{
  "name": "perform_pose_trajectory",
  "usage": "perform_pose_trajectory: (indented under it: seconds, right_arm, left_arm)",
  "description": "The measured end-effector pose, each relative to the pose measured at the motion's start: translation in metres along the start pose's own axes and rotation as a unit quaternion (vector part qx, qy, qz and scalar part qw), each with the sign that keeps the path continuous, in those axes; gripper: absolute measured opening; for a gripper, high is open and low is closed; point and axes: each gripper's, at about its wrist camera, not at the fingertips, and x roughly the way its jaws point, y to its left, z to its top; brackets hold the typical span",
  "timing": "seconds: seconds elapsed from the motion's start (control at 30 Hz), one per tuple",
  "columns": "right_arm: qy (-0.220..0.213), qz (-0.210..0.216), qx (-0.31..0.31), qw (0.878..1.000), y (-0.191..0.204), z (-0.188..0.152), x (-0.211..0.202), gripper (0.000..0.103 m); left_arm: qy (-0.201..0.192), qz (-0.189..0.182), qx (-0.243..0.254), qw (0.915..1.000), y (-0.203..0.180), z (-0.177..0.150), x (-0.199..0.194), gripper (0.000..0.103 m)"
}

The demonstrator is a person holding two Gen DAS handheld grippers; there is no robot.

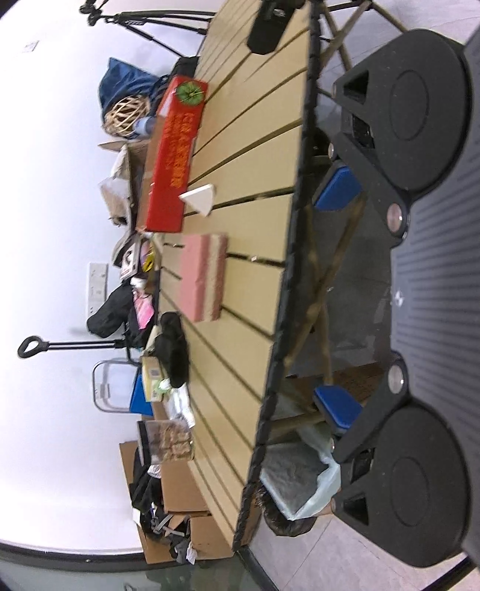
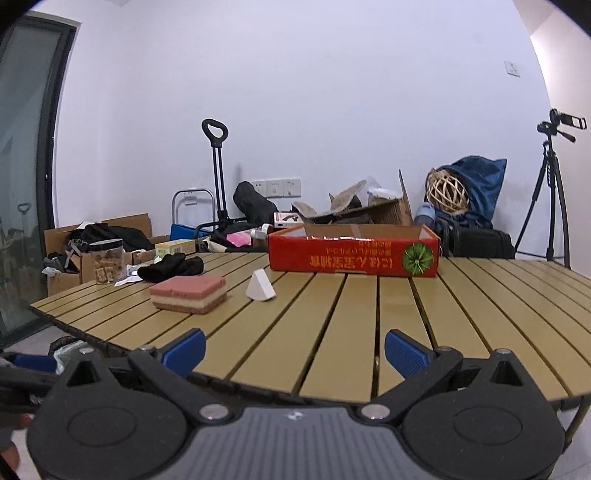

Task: Collect trash
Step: 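Raise both grippers from the bin back up over the table, then move the left gripper to the pink-and-white sponge and close on it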

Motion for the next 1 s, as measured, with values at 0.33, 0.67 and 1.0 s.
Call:
perform_pose_trajectory:
  seconds: [0.33, 0.67, 1.0]
  right_arm:
    - [-0.02, -0.006, -0.032, 0.999, 0.005, 0.006, 0.027, 0.103]
    - [-0.021, -0.018, -0.036, 0.999, -0.001, 0.004, 0.056, 0.103]
    - [-0.024, -0.031, -0.013, 0.999, -0.014, 0.005, 0.091, 0.103]
  left_arm:
    - [-0.028, 0.007, -0.012, 0.9995, 0.004, 0.029, 0.013, 0.103]
    - [-0.036, -0.008, -0.007, 0.9993, -0.003, 0.059, 0.046, 0.103]
    - [-0.043, 0.003, -0.002, 0.9991, -0.018, 0.084, 0.087, 0.103]
